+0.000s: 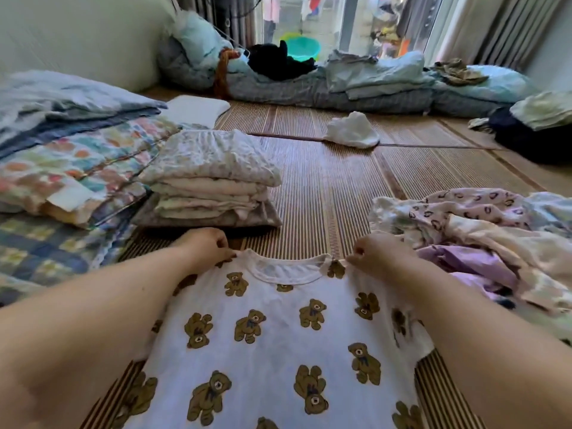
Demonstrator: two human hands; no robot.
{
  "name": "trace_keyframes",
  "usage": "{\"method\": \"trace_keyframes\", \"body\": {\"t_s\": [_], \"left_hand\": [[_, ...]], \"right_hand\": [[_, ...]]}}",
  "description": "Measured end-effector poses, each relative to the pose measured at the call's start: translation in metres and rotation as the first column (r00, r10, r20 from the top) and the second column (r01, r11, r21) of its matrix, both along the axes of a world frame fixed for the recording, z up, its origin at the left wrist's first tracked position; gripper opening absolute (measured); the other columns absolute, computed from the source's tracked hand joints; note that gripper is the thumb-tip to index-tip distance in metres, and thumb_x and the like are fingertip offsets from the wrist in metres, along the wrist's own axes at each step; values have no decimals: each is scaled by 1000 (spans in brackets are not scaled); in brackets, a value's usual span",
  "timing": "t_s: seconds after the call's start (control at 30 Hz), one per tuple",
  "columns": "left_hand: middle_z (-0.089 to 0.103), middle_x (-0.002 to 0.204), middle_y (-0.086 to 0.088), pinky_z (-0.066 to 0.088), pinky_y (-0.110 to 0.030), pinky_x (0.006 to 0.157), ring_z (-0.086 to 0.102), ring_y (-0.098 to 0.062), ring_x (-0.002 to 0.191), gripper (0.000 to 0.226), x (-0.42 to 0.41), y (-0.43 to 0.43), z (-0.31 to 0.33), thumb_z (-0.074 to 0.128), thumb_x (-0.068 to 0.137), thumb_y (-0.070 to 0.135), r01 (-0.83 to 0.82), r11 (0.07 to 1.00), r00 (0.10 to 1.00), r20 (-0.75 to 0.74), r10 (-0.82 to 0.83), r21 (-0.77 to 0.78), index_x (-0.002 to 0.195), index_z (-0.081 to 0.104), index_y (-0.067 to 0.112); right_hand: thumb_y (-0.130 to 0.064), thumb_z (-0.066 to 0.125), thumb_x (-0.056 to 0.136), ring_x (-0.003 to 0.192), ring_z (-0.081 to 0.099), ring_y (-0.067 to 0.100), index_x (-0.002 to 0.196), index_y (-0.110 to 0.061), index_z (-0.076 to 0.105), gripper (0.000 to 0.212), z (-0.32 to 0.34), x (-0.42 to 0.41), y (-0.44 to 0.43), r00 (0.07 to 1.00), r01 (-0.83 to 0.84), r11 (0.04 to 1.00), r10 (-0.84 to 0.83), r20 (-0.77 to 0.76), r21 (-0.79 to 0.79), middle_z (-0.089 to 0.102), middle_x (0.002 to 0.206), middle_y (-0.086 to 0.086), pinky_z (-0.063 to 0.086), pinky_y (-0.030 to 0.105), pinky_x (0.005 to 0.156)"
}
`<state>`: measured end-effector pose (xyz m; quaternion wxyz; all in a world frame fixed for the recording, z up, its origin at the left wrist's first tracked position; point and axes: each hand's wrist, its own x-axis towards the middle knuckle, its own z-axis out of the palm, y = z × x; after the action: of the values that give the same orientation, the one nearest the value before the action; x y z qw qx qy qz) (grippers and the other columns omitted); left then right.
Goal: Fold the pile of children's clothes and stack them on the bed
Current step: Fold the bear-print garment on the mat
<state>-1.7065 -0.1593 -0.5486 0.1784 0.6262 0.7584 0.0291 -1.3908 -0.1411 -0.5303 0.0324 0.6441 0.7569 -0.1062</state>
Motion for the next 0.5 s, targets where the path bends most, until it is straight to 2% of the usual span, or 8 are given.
{"method": "trace_keyframes", "body": {"t_s": [0.07,0.17,0.23,0.3,0.37,0.43,0.47,0.5], "left_hand": [[65,83,2,46,-30,61,59,-15,76,34,-7,-5,1,55,87,59,-28,1000,999,24,28,-1,86,62,25],[65,90,3,47,-32,74,59,-15,85,47,-30,-17,14,48,86,68,-13,990,997,73,24,-143,97,61,24],[63,101,5,46,-32,85,58,-15,95,50,-47,-31,26,53,80,72,21,961,997,73,-1,-275,103,58,28],[61,107,6,49,-32,90,58,-13,98,46,-62,-45,36,70,73,62,26,926,1000,-4,-30,-377,106,57,32],[60,105,4,54,-31,83,59,-14,95,38,-65,-59,44,76,74,39,-7,892,993,-109,-48,-452,106,59,29],[59,101,0,54,-25,70,59,-15,89,26,-62,-70,51,71,80,28,-47,892,984,-177,-37,-449,103,61,23],[60,99,-3,54,-26,67,59,-17,87,22,-62,-73,53,70,80,25,-76,907,988,-151,14,-414,100,63,19],[61,97,-6,52,-29,66,59,-19,84,20,-65,-74,53,70,78,22,-115,924,993,-60,100,-366,96,64,15]], "right_hand": [[-54,58,87,74,59,13,89,-21,60,33,7,9,-5,997,-8,999,4,-79,-54,63,85,0,50,29,63],[-67,65,72,81,61,16,93,-22,61,49,32,28,-23,999,-46,984,43,-23,-174,63,90,-2,53,31,72],[-58,73,71,92,60,19,101,-21,61,50,47,36,-39,993,-44,963,71,90,-266,62,99,-2,52,32,80],[-45,76,75,95,61,19,109,-20,64,43,54,40,-51,968,7,959,64,244,-283,65,104,1,50,32,82],[-39,73,76,91,63,19,107,-25,70,33,52,44,-59,957,39,968,35,287,-250,70,99,0,51,29,78],[-35,66,79,84,63,15,101,-30,73,24,53,45,-66,979,82,979,-43,200,-188,70,91,-2,48,25,68],[-33,62,82,78,61,12,95,-28,73,17,55,46,-68,987,103,983,-83,136,-152,68,84,-3,44,22,61],[-31,59,84,71,57,9,85,-26,70,11,59,46,-71,992,116,986,-109,67,-120,64,78,-4,40,20,56]]}}
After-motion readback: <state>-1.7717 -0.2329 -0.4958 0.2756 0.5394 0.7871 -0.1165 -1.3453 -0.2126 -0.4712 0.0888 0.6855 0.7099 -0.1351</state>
